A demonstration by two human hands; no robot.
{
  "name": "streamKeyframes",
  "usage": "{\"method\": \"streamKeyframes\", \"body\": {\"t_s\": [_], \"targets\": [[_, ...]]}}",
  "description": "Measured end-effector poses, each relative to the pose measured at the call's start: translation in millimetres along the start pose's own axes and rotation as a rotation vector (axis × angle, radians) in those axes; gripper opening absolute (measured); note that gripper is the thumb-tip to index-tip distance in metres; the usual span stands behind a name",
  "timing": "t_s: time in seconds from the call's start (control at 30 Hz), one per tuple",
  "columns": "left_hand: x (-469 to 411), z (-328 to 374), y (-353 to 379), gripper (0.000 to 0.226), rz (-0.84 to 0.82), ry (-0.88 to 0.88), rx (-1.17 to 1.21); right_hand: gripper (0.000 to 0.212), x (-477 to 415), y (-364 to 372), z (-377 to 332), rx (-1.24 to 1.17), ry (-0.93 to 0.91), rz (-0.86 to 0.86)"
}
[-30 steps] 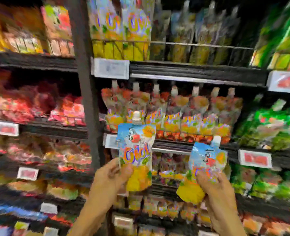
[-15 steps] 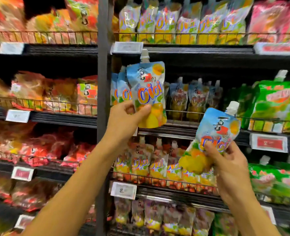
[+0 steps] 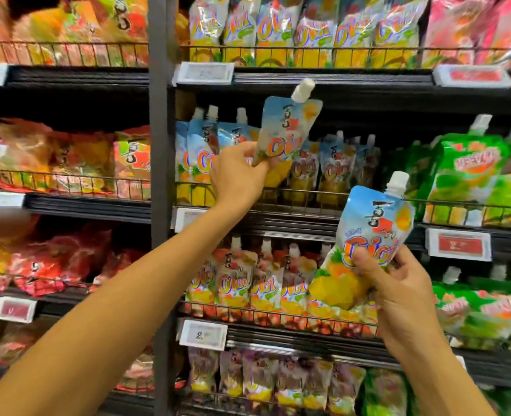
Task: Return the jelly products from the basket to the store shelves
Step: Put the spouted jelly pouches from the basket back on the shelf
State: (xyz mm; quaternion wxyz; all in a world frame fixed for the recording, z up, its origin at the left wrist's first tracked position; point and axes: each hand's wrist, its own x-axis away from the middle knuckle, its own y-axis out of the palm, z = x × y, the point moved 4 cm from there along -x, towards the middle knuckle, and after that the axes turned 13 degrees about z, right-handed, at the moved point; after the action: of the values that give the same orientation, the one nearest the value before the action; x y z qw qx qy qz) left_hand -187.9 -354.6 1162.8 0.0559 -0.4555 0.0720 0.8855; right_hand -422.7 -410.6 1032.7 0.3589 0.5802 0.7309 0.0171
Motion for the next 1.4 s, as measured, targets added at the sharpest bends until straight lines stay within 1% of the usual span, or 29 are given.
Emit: {"method": "streamKeyframes", "body": {"t_s": [0.13, 0.3, 0.4, 0.5, 0.57, 0.8, 0.9, 1.0, 1.1, 1.17, 1.23, 1.3, 1.4], "targets": [[-5.5, 0.3, -0.7, 0.031, 0.01, 0.056, -0.091, 0.034, -4.6, -5.2, -4.7, 0.009, -0.008, 0.011], [-8.3, 5.7, -0.1, 0.03, 0.019, 0.098, -0.128, 0.03, -6.9, 1.1, -9.4, -0.004, -0.015, -0.006], [-6.2, 2.5, 1.3, 0.031, -0.015, 0.121, -0.147, 0.035, -5.9, 7.0, -11.4, -0.017, -0.015, -0.027], [0.8, -3.1, 3.7, 0.031, -0.067, 0.146, -0.278, 0.043, -5.8, 11.7, -12.7, -0.006, -0.014, -0.033], [3.5, -4.9, 4.1, 0.032, -0.075, 0.163, -0.346, 0.045, -6.4, 13.8, -14.2, 0.0, -0.018, -0.038], [0.7, 2.1, 0.6, 0.043, -0.103, 0.196, -0.482, 0.031, -9.4, 12.7, -21.6, -0.031, -0.045, -0.031], [-3.0, 1.3, -2.9, 0.043, -0.088, 0.223, -0.481, 0.035, -9.3, 11.9, -22.3, -0.044, -0.033, -0.023], [-6.7, -1.7, -10.5, 0.043, -0.026, 0.226, -0.5, 0.038, -10.0, 13.0, -23.2, -0.035, -0.026, -0.025], [-8.8, -4.0, -13.9, 0.049, -0.002, 0.219, -0.524, 0.039, -16.6, 20.1, -28.4, -0.029, -0.022, -0.045], [-7.9, -3.3, -14.9, 0.048, 0.004, 0.226, -0.53, 0.042, -28.8, 27.6, -36.1, -0.016, -0.057, -0.046], [-4.6, -1.7, -17.0, 0.038, 0.02, 0.233, -0.501, 0.044, -46.0, 38.4, -47.3, 0.022, -0.148, -0.023], [0.5, 0.7, -18.1, 0.026, 0.02, 0.221, -0.449, 0.04, -64.8, 51.3, -59.1, 0.028, -0.26, 0.002], [7.4, 6.2, -15.9, 0.016, -0.035, 0.206, -0.421, 0.032, -93.8, 77.0, -67.5, 0.035, -0.374, 0.004]]}}
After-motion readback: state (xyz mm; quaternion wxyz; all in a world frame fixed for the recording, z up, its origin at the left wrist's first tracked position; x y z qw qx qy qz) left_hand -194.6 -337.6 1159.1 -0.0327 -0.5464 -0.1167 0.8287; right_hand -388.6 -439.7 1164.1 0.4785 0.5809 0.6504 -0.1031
